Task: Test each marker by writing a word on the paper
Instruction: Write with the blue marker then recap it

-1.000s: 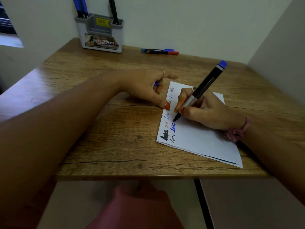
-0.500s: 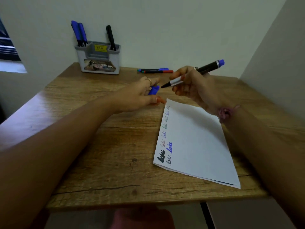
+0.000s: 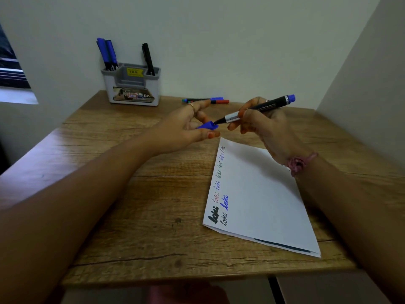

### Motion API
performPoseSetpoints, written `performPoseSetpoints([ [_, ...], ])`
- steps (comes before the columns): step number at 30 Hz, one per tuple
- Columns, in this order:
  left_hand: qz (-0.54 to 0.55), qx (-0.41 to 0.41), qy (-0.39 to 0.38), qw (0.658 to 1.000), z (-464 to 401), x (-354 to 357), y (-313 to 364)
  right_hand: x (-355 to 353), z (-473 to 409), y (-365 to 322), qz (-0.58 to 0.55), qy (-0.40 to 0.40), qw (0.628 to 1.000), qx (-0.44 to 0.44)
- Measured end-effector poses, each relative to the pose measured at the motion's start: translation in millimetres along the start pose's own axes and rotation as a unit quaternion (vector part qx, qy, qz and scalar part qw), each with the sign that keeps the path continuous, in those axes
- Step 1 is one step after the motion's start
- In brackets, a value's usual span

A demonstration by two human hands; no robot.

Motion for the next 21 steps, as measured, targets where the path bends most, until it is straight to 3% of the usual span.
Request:
performPoseSetpoints([
  [10, -0.019, 0.004, 0.024, 1.0, 2.1, -6.4, 6.6, 5.1, 10.5, -6.9, 0.046, -0.045, 0.998, -0.02],
  [15, 0.171, 0.004, 0.102, 0.98, 3.1, -19.5, 5.5, 3.2, 9.8, -12.6, 0.02, -0.071, 0.997, -0.037],
  [18, 0.306, -0.003, 0.146, 0.941, 1.6, -16.5, 0.2, 4.0, 9.6, -10.3, -0.033, -0.085, 0.996, -0.022],
  [21, 0.401, -0.017, 0.2, 0.894, 0.9, -13.0, -7.7, 3.1, 7.9, -5.2, -0.002, -0.051, 0.999, -0.013],
])
Point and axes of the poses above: each hand's wrist, its own z-axis away from the middle knuckle, its own x-axis out of the palm, y = z × x, the point moved 6 cm from there along -z, towards the middle knuckle, and after that the axes turned 3 degrees about x, right-handed, at the moved point
